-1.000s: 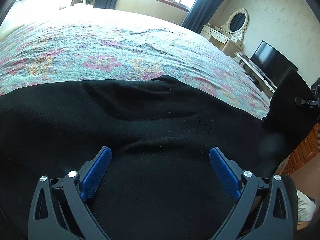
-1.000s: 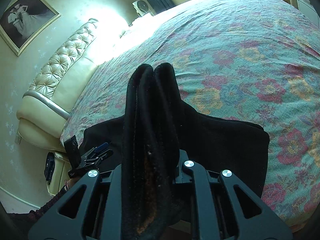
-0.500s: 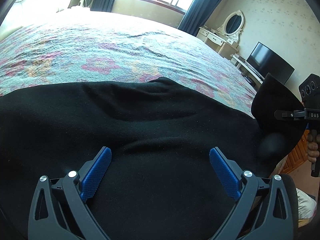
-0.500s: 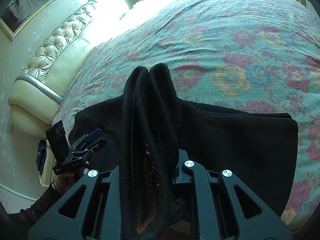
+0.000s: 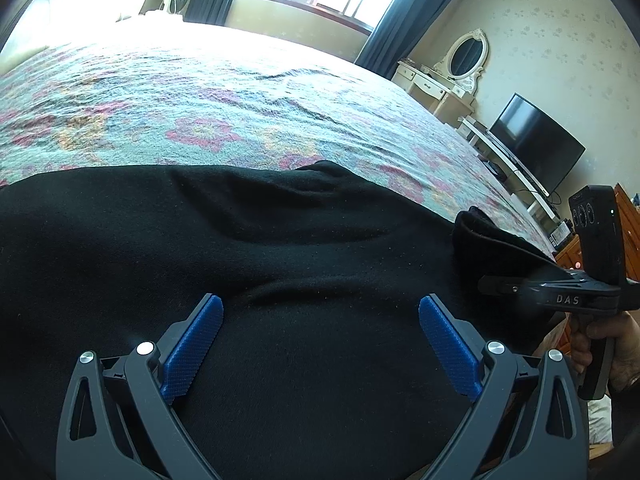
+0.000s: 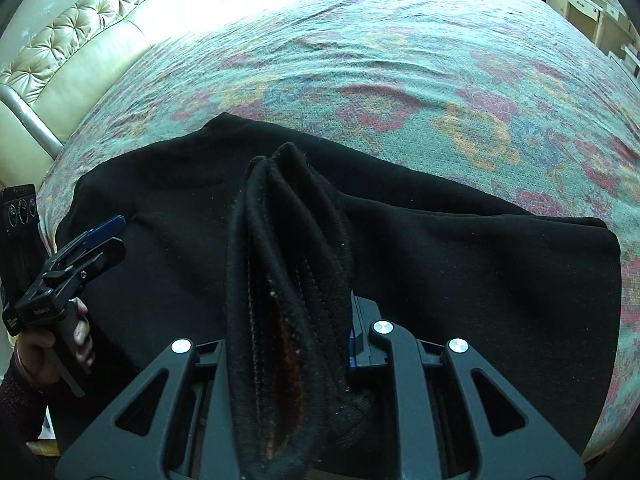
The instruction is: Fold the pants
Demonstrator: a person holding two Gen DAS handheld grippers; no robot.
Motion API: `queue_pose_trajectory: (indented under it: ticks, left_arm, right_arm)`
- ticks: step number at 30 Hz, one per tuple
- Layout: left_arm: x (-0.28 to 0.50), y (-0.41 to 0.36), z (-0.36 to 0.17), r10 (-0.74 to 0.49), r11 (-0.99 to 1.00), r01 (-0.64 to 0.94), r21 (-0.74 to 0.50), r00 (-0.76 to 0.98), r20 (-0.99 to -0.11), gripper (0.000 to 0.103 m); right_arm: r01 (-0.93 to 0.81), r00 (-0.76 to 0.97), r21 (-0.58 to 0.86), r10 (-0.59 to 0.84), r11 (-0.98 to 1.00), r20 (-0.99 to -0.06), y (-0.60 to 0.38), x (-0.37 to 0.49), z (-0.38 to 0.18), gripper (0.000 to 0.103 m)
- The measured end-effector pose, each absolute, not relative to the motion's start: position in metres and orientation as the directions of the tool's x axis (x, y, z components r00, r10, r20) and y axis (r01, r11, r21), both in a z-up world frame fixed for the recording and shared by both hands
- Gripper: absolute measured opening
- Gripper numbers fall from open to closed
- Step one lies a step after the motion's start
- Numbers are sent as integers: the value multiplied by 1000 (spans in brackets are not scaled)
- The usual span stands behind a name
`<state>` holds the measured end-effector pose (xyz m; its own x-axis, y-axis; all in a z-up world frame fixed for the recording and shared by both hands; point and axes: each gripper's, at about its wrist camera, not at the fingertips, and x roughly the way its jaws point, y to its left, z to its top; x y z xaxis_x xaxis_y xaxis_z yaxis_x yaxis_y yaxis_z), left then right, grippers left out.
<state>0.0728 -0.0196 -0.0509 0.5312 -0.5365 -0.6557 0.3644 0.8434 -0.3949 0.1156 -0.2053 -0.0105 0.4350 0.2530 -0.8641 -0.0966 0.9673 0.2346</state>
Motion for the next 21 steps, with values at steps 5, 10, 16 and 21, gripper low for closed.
queue_pose_trajectory:
  ticks: [5,10,16,21]
  left_arm:
    - [73,-18,-51,-544,839,362,-406,535,-646,97]
    - [73,-15,-50,-555,832,355,-426,536,-636,97]
    - [73,2,-45,-601,796,331,-507,534,-594,97]
    - [75,32,-40,-609,774,257,-579,554,-568,97]
  right_arm:
    - [-71,459,231,238,970,-856,-202,119,-11,18]
    - [-48,483,241,234,969,-844,-197,120,-11,25]
    - [-77,501,329,322,941,-803,-187,112,-10,62]
    - [-89,528,413,395,906,-752,-183,103,-10,67]
